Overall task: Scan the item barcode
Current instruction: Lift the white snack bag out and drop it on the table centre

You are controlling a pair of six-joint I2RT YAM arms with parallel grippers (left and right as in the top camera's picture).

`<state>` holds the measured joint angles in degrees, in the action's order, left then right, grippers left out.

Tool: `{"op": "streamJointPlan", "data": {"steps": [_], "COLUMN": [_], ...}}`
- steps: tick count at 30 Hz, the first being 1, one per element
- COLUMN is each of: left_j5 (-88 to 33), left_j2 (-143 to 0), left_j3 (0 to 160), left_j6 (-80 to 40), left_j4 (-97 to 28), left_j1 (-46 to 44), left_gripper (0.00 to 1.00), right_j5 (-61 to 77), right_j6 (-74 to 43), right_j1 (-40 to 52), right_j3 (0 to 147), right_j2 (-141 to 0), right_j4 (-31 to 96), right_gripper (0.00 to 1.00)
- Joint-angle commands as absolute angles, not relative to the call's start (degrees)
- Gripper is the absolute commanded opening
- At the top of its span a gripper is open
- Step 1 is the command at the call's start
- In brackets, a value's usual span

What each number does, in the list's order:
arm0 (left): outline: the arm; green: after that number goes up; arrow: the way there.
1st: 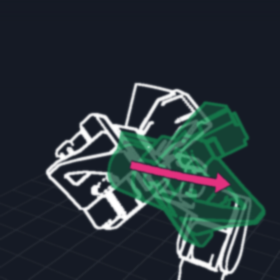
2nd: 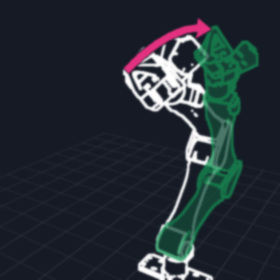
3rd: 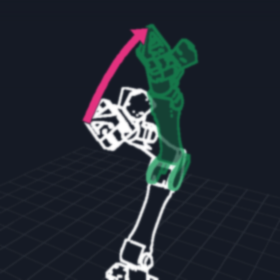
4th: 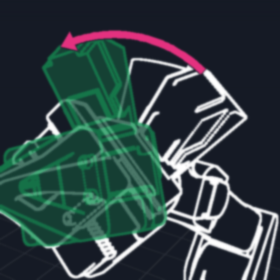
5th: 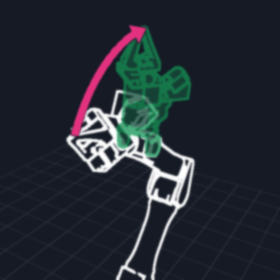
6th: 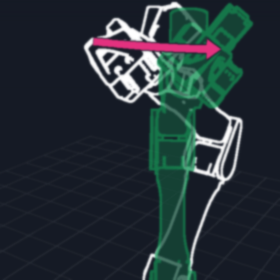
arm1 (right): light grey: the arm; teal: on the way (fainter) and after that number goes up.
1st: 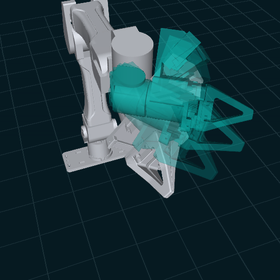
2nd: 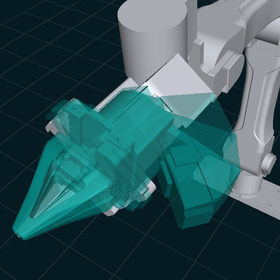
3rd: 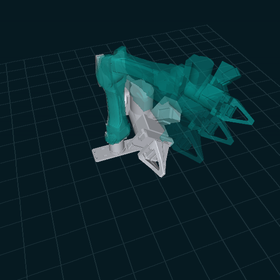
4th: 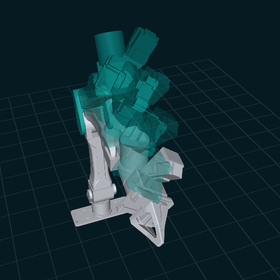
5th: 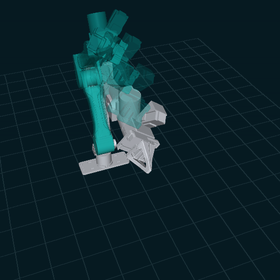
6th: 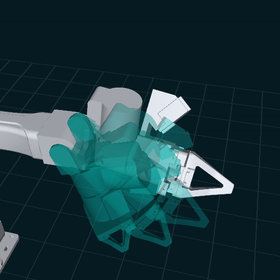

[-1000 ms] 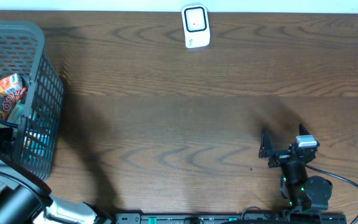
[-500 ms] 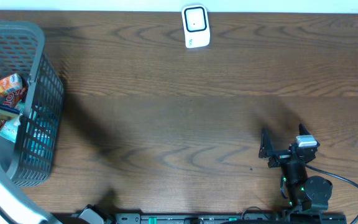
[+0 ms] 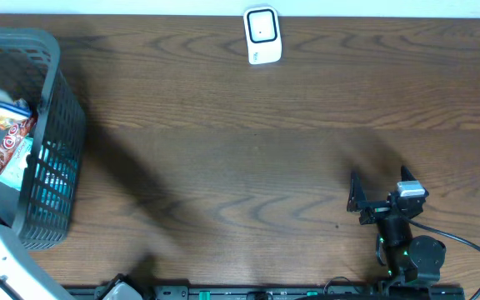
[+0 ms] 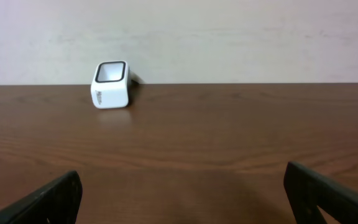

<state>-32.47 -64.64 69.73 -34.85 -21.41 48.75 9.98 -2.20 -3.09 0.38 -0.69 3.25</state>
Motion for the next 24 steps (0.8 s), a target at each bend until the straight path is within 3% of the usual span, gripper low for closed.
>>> {"op": "streamJointPlan", "data": {"steps": [1,9,14,18,24], "left_j5": [-38.76,-41.78,-35.57,-26.55,-25.96], "left_j2": [-63.20,-63.70,-67.09,-72.58,-85.12], "left_j3": [70.00,70.00,69.97,69.97,69.97], "left_j6": [-29.63,-15.20,-7.49,-5.96,-6.02], "left_j4": [-19.03,-17.61,-21.10,-25.19,-28.10], "left_j1": [45.01,23.55,8.12,-0.27,-8.75], "left_gripper": [0.07,0.07,0.07,0.07,0.07], "right_j5": [9.37,9.37,9.37,9.37,9.37], "right_j6": [-2.72,-2.72,-2.72,-2.72,-2.72], "right_j1": [-3.05,-3.05,-3.05,-3.05,-3.05], "right_j3": [0.34,0.34,0.34,0.34,0.34], "right_j2": [-0.34,-0.34,-0.34,-0.34,-0.34], "right_j4": [3.53,3.55,3.53,3.53,3.53], "right_gripper": [0.99,0.99,0.99,0.99,0.99]}}
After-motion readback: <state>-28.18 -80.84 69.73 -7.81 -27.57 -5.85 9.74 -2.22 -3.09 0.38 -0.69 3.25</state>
